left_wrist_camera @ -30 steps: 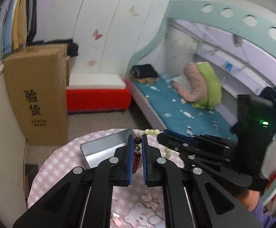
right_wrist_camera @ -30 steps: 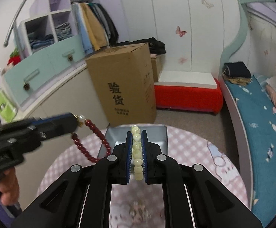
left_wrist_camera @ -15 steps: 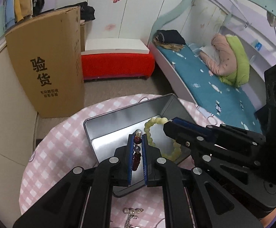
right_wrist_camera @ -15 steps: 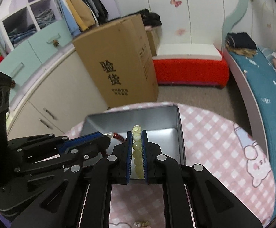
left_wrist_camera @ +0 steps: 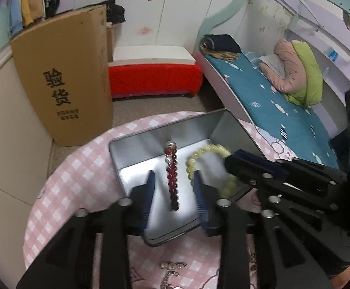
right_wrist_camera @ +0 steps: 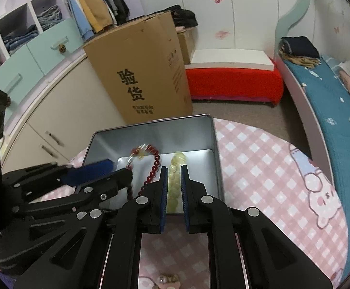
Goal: Organize jewelry
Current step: 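Carry both bracelets over the grey metal box and open both tools, then move the left tool back to the table and grasp a pink charm earring, then lift the pink charm with the left tool while the right tool grasps the pearl earring, then carry both earrings into the grey box and open both tools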
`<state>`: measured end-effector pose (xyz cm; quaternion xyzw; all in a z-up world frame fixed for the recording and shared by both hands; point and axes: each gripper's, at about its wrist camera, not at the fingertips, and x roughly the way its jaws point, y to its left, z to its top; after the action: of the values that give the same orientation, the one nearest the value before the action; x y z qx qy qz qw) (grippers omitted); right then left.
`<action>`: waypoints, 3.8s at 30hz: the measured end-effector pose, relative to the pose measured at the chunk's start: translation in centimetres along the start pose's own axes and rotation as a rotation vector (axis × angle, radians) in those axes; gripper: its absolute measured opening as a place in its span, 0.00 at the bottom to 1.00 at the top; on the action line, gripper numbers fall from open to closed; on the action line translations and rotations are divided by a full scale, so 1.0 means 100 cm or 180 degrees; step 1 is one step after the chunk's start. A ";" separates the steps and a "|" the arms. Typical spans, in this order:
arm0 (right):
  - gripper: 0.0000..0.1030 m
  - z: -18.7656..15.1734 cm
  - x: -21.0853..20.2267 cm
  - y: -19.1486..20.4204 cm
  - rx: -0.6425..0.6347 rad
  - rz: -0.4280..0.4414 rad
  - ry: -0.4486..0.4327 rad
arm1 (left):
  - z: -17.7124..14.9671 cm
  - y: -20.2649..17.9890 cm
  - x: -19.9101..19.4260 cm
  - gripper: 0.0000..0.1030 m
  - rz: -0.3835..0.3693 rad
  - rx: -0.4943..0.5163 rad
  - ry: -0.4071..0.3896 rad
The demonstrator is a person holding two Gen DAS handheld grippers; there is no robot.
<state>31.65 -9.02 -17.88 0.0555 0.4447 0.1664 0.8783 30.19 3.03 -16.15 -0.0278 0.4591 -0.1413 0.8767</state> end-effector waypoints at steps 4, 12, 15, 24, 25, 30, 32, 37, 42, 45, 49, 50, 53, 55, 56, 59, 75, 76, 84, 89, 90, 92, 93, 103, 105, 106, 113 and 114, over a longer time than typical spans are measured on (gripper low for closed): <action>0.12 -0.003 -0.017 -0.003 0.0018 -0.0025 -0.0078 | 0.000 0.001 -0.017 0.49 -0.0054 -0.0093 -0.0116; 0.62 -0.016 -0.092 0.002 -0.0164 -0.0195 -0.0517 | -0.022 -0.005 -0.094 0.63 0.0058 -0.0078 -0.0649; 0.64 -0.027 -0.117 0.004 -0.0240 -0.0280 -0.0639 | -0.043 -0.009 -0.123 0.74 0.0189 -0.0050 -0.0877; 0.72 -0.081 -0.154 0.001 -0.0292 -0.0471 -0.0705 | -0.117 -0.001 -0.158 0.79 0.0472 -0.0180 -0.1082; 0.72 -0.087 -0.153 -0.001 -0.0270 -0.0473 -0.0677 | -0.125 -0.002 -0.155 0.79 0.0468 -0.0159 -0.1041; 0.72 -0.112 -0.139 -0.004 -0.0205 -0.0461 -0.0469 | -0.158 0.000 -0.132 0.79 0.0365 -0.0176 -0.0723; 0.72 -0.123 -0.131 -0.004 -0.0187 -0.0473 -0.0397 | -0.168 -0.001 -0.123 0.79 0.0354 -0.0187 -0.0613; 0.72 -0.143 -0.113 -0.007 -0.0131 -0.0492 -0.0198 | -0.186 -0.002 -0.103 0.79 0.0352 -0.0171 -0.0410; 0.72 -0.156 -0.100 -0.006 -0.0124 -0.0505 -0.0069 | -0.196 -0.001 -0.090 0.79 0.0474 -0.0078 -0.0293; 0.72 -0.158 -0.095 -0.005 -0.0122 -0.0497 -0.0029 | -0.197 0.000 -0.084 0.77 0.0515 -0.0034 -0.0234; 0.72 -0.160 -0.090 -0.004 -0.0134 -0.0487 0.0007 | -0.196 0.001 -0.080 0.66 0.0469 -0.0023 -0.0183; 0.72 -0.160 -0.089 -0.003 -0.0136 -0.0487 0.0013 | -0.195 0.001 -0.078 0.62 0.0448 -0.0033 -0.0167; 0.72 -0.159 -0.086 -0.003 -0.0135 -0.0483 0.0024 | -0.192 0.001 -0.071 0.51 0.0414 -0.0005 -0.0107; 0.72 -0.159 -0.085 -0.002 -0.0145 -0.0480 0.0021 | -0.192 -0.001 -0.068 0.48 0.0468 0.0058 -0.0128; 0.72 -0.158 -0.085 -0.001 -0.0149 -0.0479 0.0025 | -0.191 -0.002 -0.068 0.43 0.0490 0.0085 -0.0126; 0.72 -0.157 -0.081 0.000 -0.0160 -0.0472 0.0029 | -0.189 -0.003 -0.066 0.16 0.0572 0.0165 -0.0128; 0.40 -0.145 -0.061 0.021 -0.0355 -0.0434 0.0036 | -0.190 0.008 -0.073 0.10 0.0373 0.0001 -0.0139; 0.40 -0.146 -0.062 0.023 -0.0359 -0.0437 0.0048 | -0.190 0.008 -0.073 0.10 0.0365 -0.0006 -0.0140; 0.34 -0.145 -0.049 0.022 -0.0334 -0.0388 0.0144 | -0.189 0.008 -0.073 0.10 0.0278 -0.0031 -0.0131; 0.29 -0.143 -0.041 0.022 -0.0410 -0.0435 0.0125 | -0.189 0.007 -0.071 0.10 0.0249 -0.0035 -0.0116; 0.27 -0.143 -0.041 0.021 -0.0422 -0.0427 0.0124 | -0.188 0.007 -0.071 0.10 0.0246 -0.0039 -0.0115; 0.16 -0.143 -0.043 0.019 -0.0425 -0.0384 0.0140 | -0.188 0.007 -0.071 0.10 0.0231 -0.0044 -0.0119; 0.16 -0.144 -0.044 0.018 -0.0422 -0.0370 0.0153 | -0.188 0.007 -0.071 0.10 0.0220 -0.0045 -0.0121; 0.16 -0.148 -0.073 0.005 -0.0268 -0.0190 0.0061 | -0.183 -0.007 -0.084 0.10 -0.0048 -0.0028 -0.0206; 0.16 -0.146 -0.085 0.003 -0.0227 -0.0134 -0.0012 | -0.180 -0.012 -0.089 0.10 -0.0120 -0.0009 -0.0237; 0.16 -0.145 -0.089 0.003 -0.0218 -0.0113 -0.0032 | -0.179 -0.014 -0.092 0.10 -0.0170 -0.0011 -0.0252; 0.16 -0.127 -0.120 0.000 -0.0213 -0.0036 -0.0259 | -0.159 -0.029 -0.111 0.10 -0.0340 0.0097 -0.0430; 0.16 -0.123 -0.123 -0.001 -0.0210 -0.0021 -0.0290 | -0.155 -0.030 -0.113 0.10 -0.0356 0.0108 -0.0450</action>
<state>15.10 -13.92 -15.84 0.0326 0.3986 0.1755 0.8996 10.84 4.49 -15.52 -0.0484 0.3913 -0.1955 0.8979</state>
